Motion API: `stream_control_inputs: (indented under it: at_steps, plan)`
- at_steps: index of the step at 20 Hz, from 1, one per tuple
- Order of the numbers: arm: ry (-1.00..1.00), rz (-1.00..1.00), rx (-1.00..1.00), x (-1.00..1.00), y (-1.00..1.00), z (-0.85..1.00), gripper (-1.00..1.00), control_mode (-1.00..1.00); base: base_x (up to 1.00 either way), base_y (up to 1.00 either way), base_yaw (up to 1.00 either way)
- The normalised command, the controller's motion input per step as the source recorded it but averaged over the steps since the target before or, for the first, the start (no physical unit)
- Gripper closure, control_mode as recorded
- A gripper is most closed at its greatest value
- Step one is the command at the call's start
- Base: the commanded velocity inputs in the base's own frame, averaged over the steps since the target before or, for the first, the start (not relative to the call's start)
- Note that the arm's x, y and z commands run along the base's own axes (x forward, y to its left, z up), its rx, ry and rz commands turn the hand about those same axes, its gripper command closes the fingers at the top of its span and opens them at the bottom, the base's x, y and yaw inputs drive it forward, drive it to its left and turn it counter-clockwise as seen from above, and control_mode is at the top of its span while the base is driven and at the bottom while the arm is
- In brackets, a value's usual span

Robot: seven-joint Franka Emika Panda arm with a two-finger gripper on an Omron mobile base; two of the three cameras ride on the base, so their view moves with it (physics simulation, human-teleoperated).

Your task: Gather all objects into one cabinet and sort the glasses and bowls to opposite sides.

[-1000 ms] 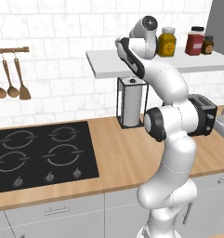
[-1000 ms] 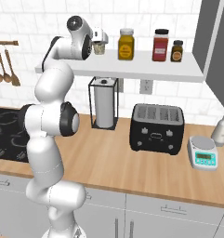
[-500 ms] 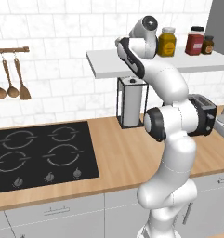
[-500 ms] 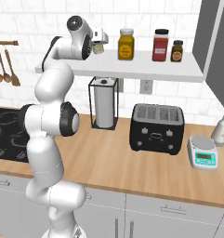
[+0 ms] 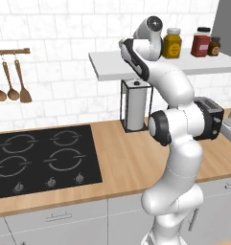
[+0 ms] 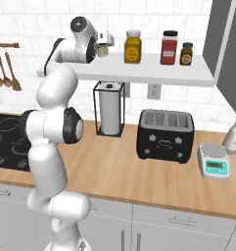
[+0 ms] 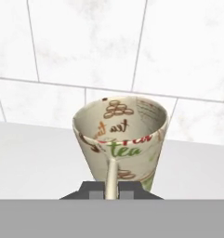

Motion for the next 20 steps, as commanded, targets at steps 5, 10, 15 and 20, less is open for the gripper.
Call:
stream_control_inputs:
  at_steps: [5,10,15,20]
  plan:
    - [0.00,0.00,0.00,-0.41,0.00,0.05,1.00,-1.00,0.00,0.00,0.00]
    - [0.00,0.00,0.00,-0.60,-0.02,0.18,1.00,-1.00,0.00,0.00,0.00]
    - [0.00,0.00,0.00,-0.98,-0.26,0.03,1.00,-1.00,0.00,0.00,0.00]
    - [0.00,0.00,0.00,-1.00,-0.12,0.01,1.00,-1.00,0.00,0.00,0.00]
